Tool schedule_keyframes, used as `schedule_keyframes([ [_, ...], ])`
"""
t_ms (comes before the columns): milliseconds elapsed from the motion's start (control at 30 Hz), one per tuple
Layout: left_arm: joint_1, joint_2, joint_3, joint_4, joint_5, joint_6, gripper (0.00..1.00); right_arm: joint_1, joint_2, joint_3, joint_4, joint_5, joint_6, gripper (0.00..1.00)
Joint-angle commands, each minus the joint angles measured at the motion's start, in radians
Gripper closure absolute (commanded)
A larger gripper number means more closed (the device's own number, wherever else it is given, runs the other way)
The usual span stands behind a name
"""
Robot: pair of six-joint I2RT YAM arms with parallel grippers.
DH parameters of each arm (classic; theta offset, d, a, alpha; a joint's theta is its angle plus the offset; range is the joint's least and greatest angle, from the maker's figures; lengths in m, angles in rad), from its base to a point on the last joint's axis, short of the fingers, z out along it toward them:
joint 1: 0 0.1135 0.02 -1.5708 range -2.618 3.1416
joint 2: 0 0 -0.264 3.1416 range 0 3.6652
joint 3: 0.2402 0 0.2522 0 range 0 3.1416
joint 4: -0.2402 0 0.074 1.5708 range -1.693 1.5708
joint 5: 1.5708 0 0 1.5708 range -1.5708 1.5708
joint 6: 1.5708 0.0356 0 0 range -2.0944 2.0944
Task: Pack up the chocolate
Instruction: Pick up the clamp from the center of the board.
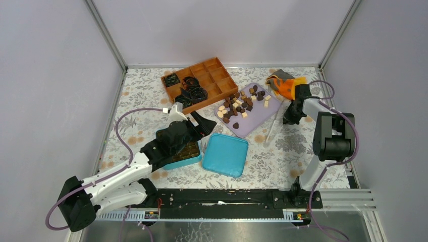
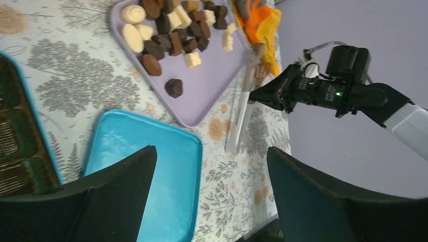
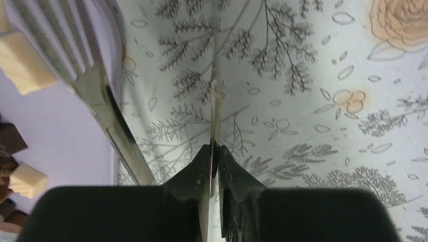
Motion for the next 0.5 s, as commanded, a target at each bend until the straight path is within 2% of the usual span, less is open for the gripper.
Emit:
schedule_keyframes([
  [0,-0.004,-0.003,-0.003,0.177,0.070,0.031,0.13,-0.017,-0.121,-0.057,-0.015,0.000,0.002,0.90],
  [167,-0.004,-0.055,-0.131,0.522,0.195,0.090,0.13,-0.076,-0.281,-0.092,-0.071,-0.115,-0.021,0.97],
  [267,-0.004,-0.064,-0.199,0.729,0.247,0.094,0.12,-0.089,-0.384,-0.101,-0.093,-0.250,-0.088,1.00],
  [367,-0.003,-0.035,-0.205,0.832,0.283,0.081,0.09,-0.090,-0.484,-0.112,-0.068,-0.466,-0.212,1.00],
  [467,-0.004,0.033,-0.168,0.898,0.347,0.075,0.09,-0.088,-0.552,-0.112,-0.042,-0.785,-0.357,1.00],
])
